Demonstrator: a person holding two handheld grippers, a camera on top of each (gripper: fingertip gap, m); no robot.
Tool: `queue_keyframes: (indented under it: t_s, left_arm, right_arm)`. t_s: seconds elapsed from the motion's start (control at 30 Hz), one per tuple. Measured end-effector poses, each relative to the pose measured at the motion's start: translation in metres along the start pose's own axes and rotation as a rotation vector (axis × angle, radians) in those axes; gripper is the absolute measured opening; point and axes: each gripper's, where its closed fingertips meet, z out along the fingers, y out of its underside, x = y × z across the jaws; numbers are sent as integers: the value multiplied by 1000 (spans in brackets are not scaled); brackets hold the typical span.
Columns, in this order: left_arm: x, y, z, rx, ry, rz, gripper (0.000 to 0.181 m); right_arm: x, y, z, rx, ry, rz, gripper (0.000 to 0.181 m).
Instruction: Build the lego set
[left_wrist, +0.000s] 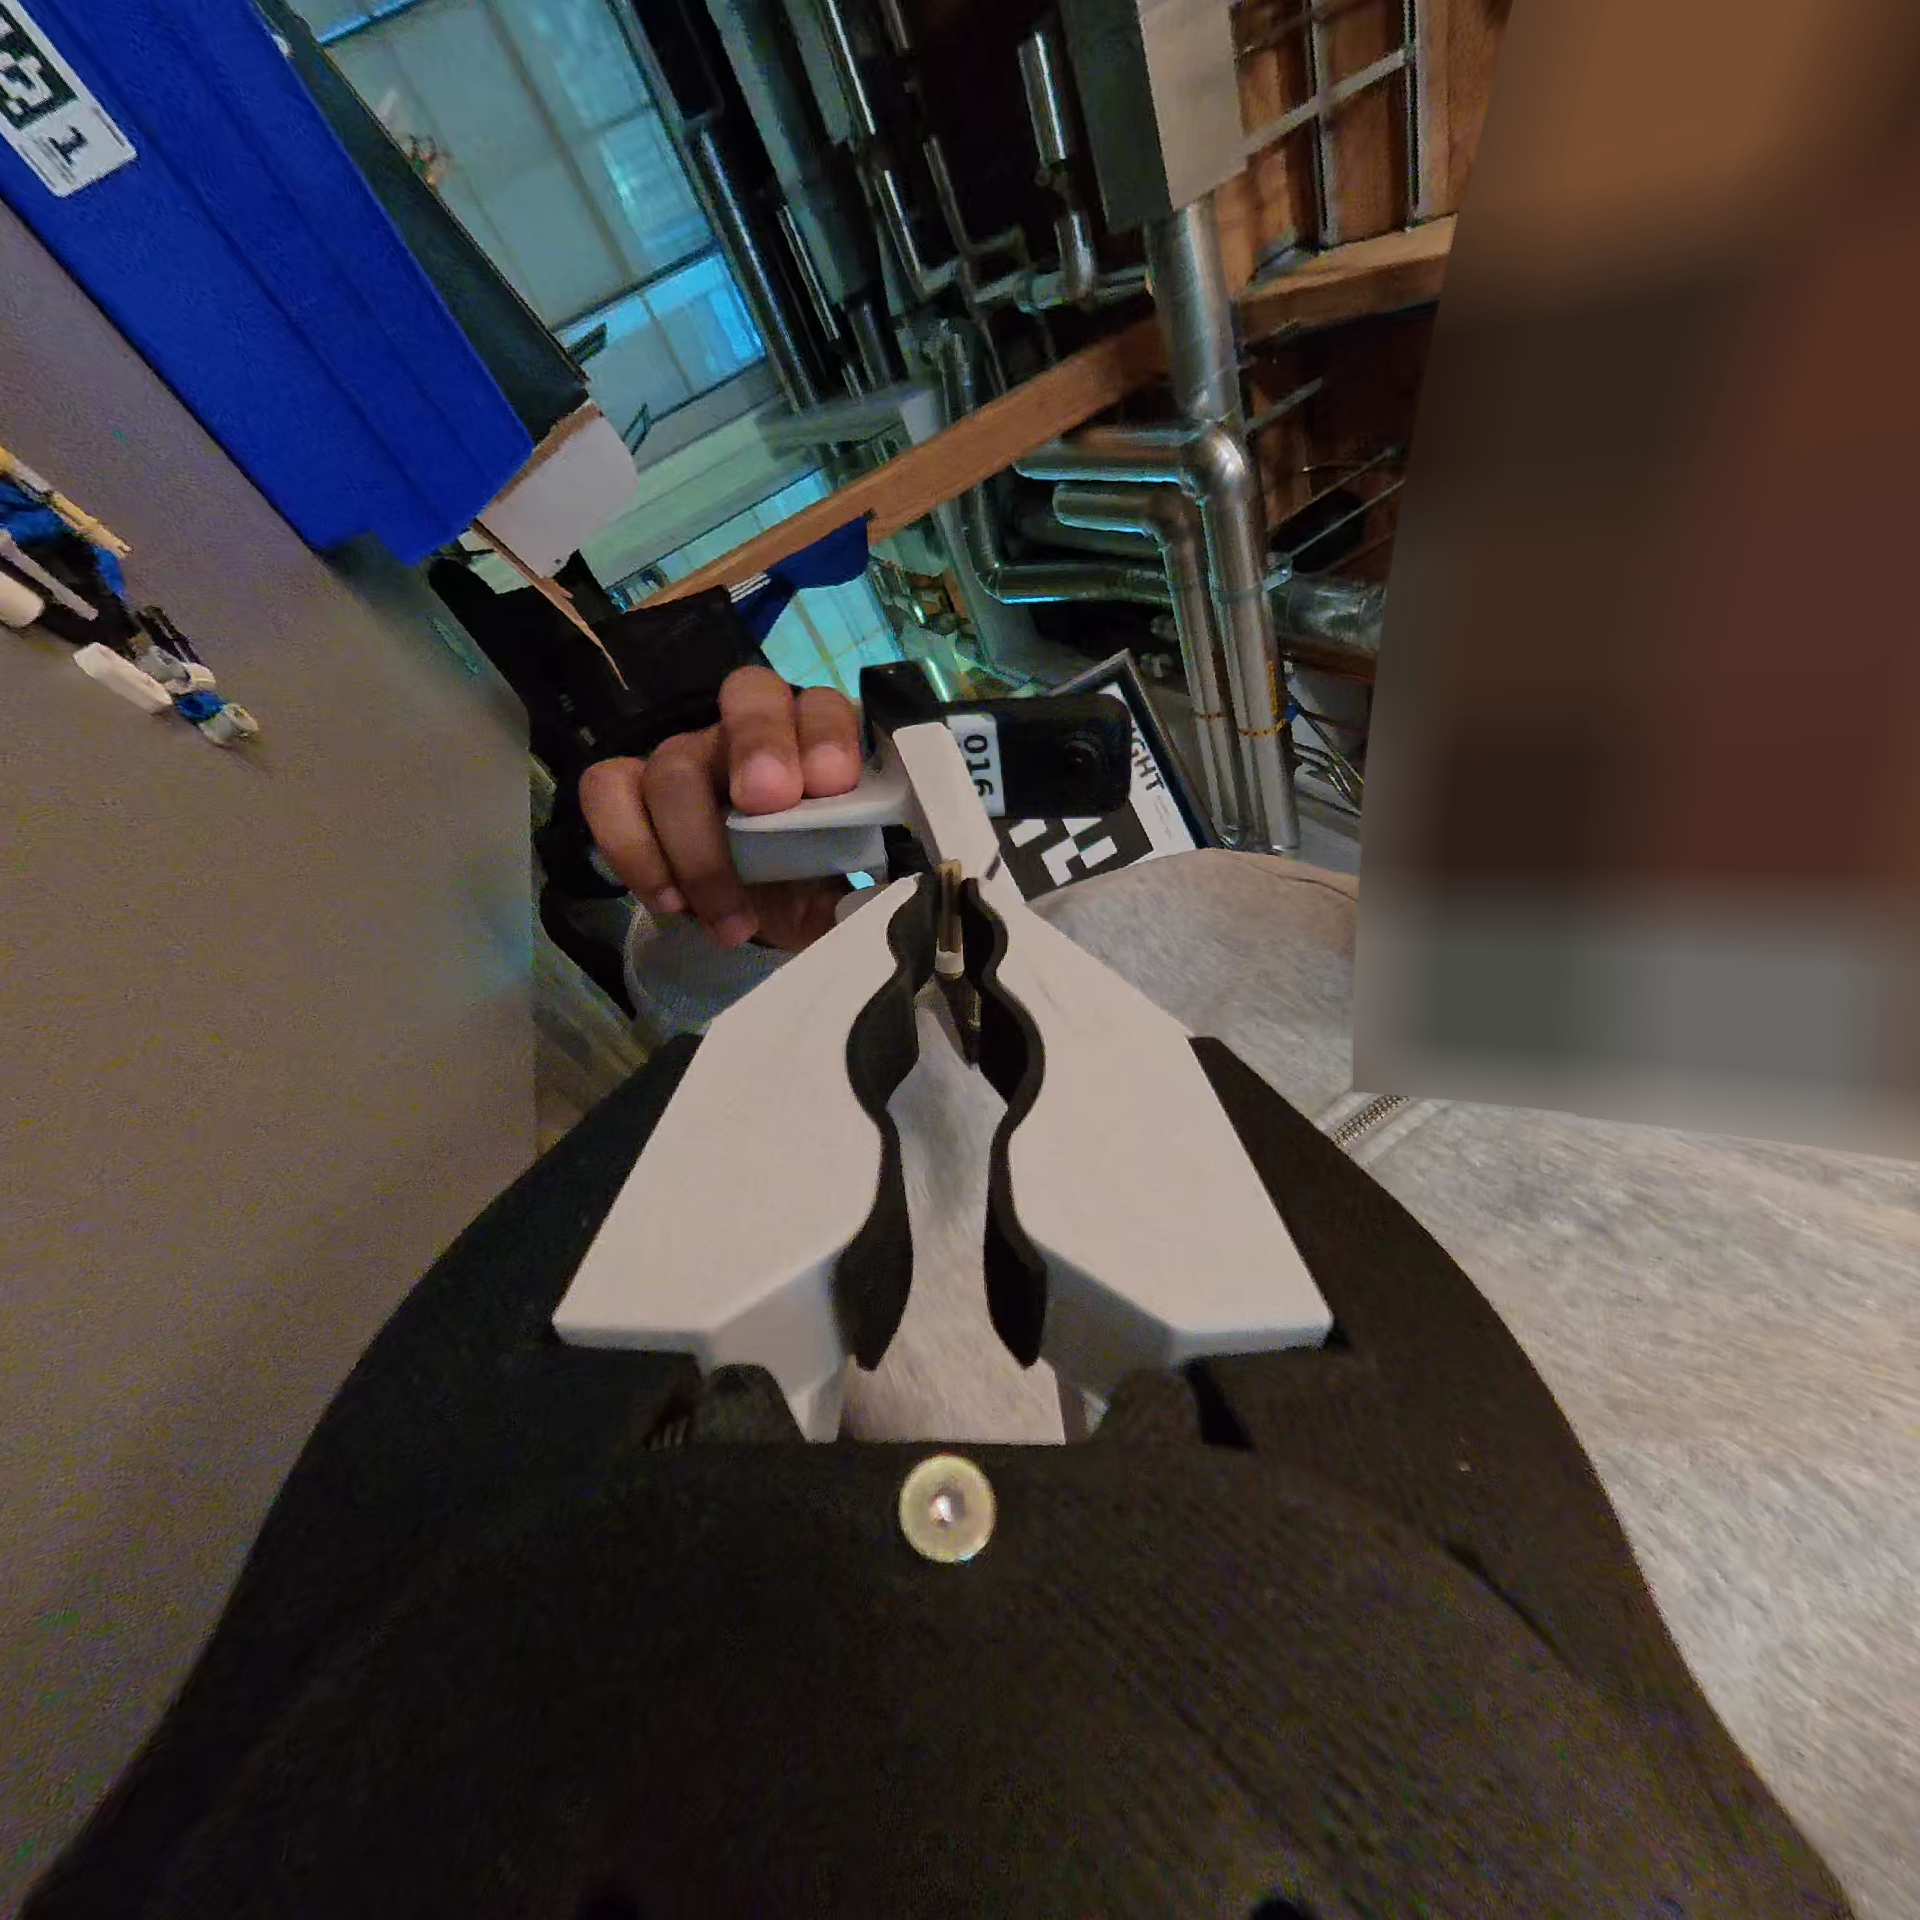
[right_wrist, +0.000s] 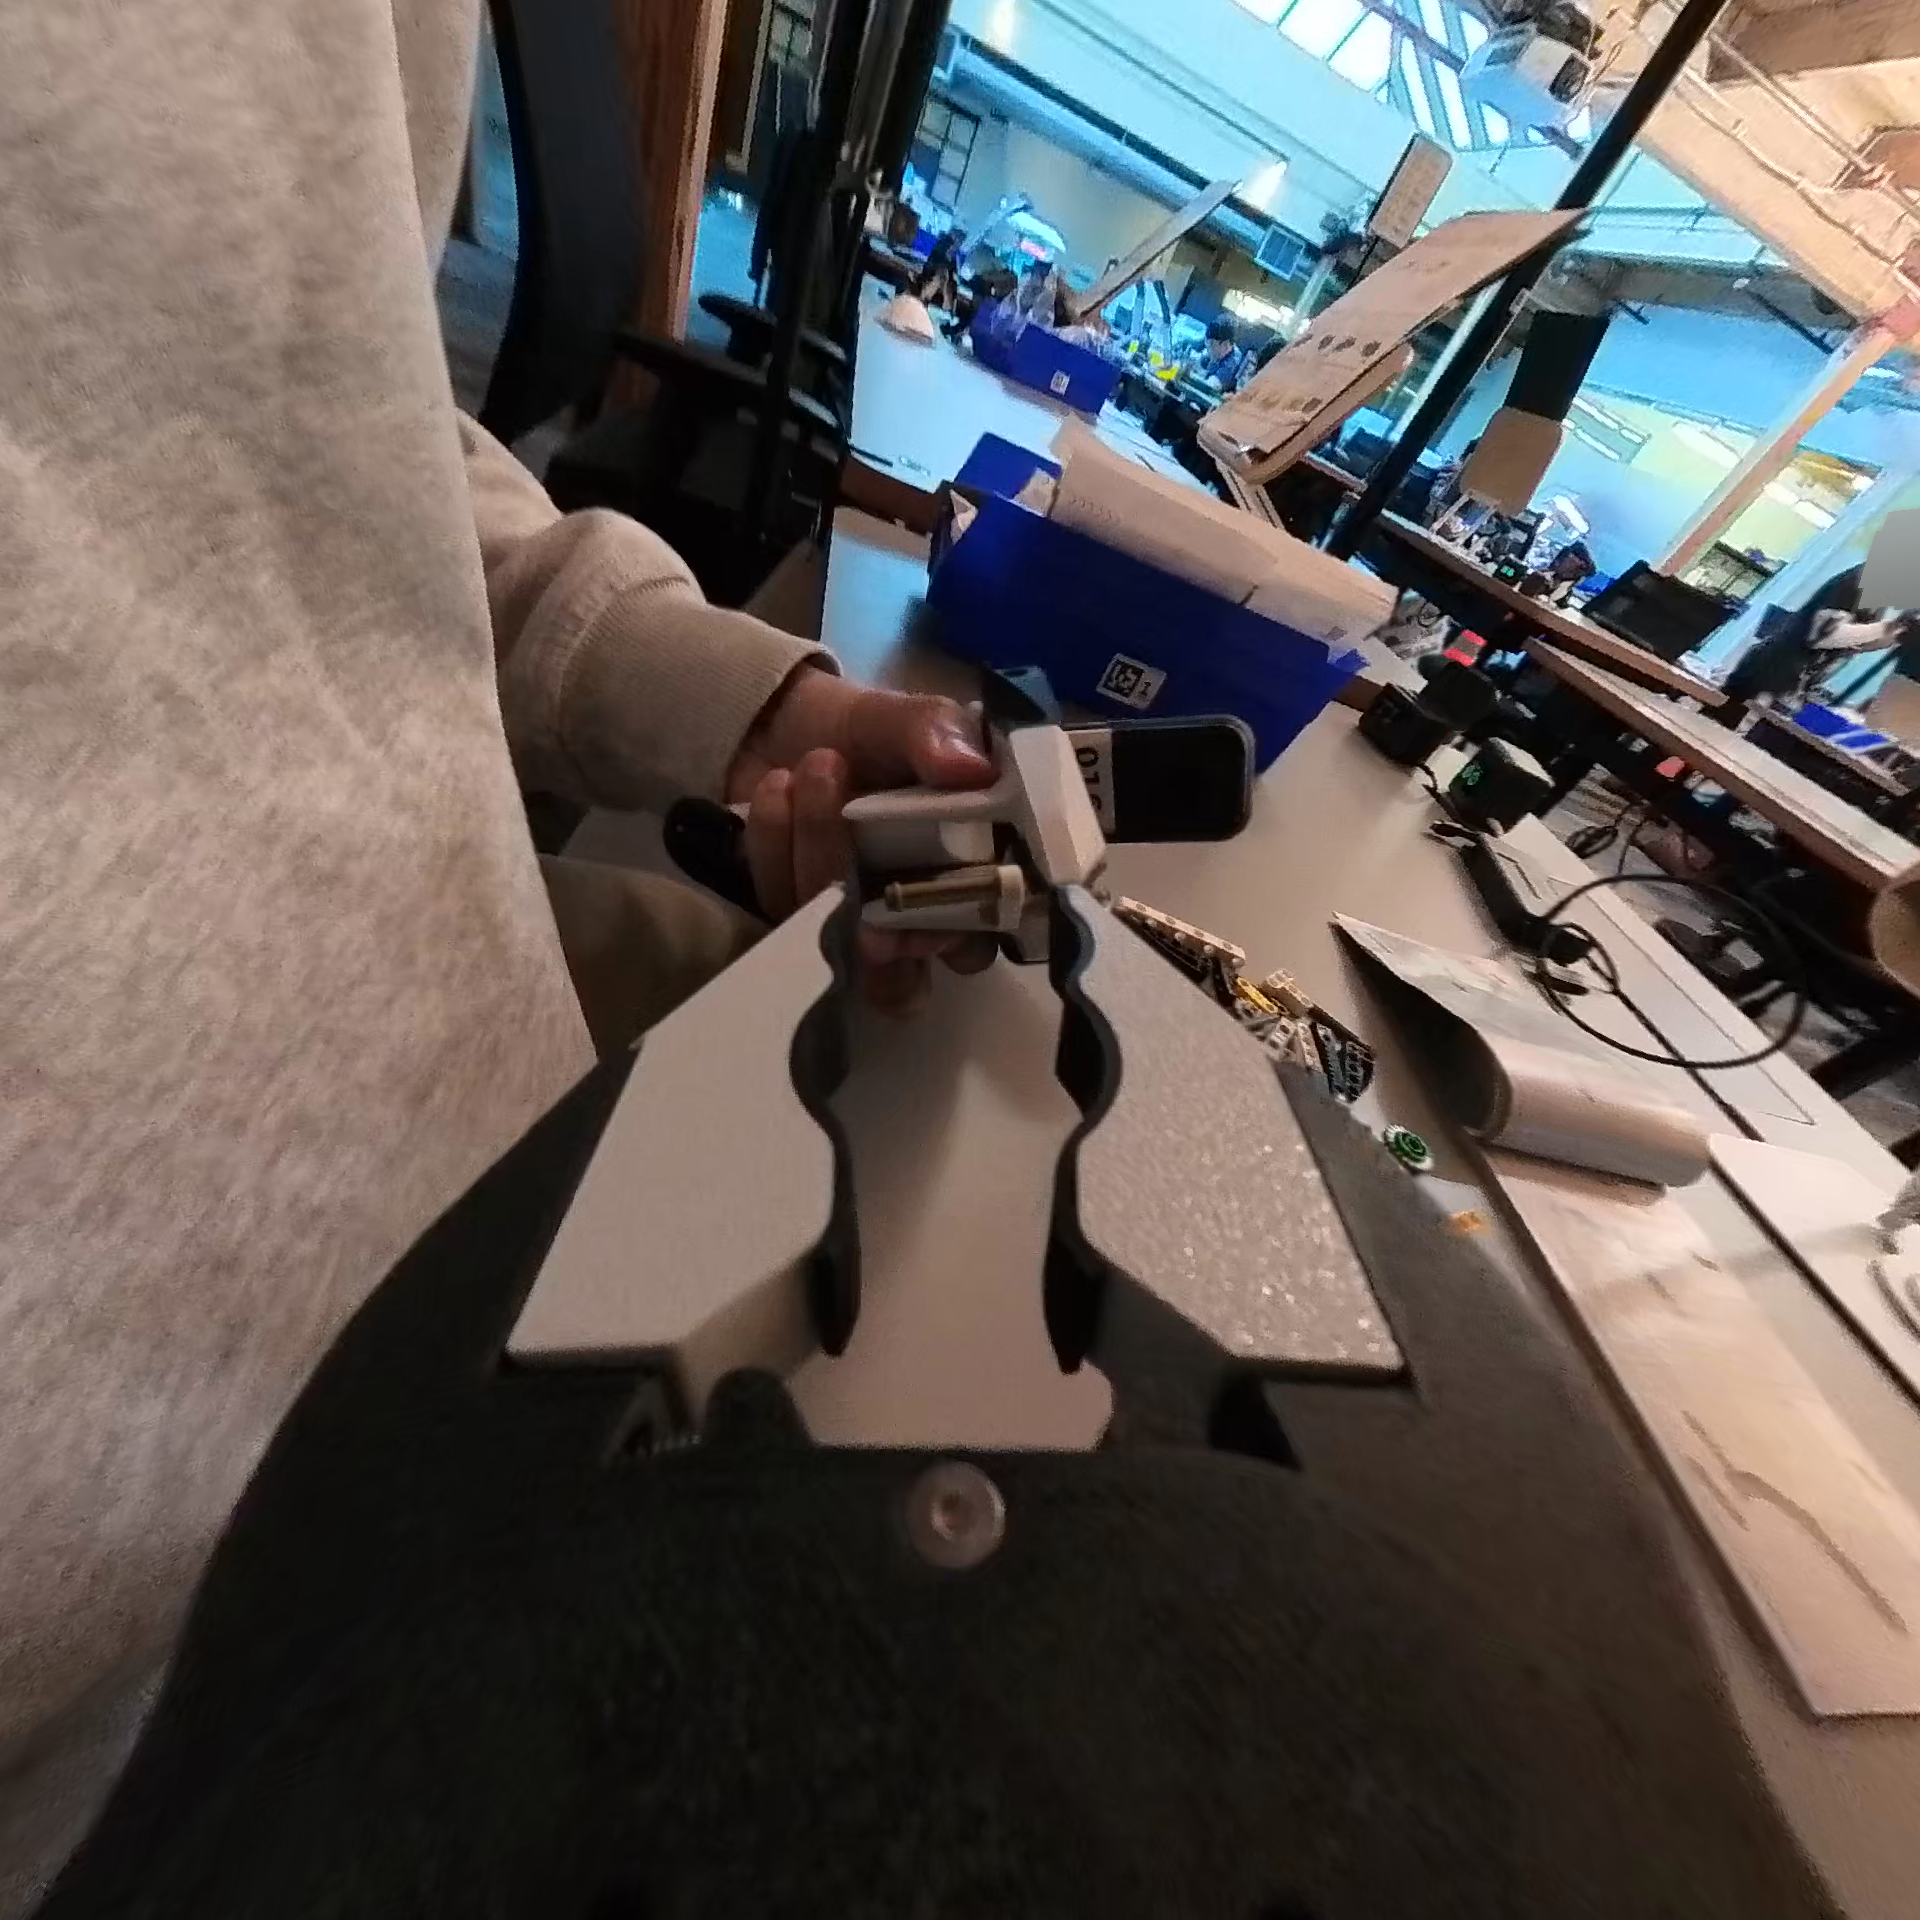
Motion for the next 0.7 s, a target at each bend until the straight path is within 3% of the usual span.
queue_keyframes:
  t_s: [0.17, 0.7]
  left_arm:
    - [-2, 4, 2, -22, -7, -3, 2]
    - [-13, 5, 1, -25, -71, -20, 2]
  right_arm:
    - [-5, 2, 2, -33, 8, -51, 25]
    - [-5, 10, 3, -44, 34, -84, 25]
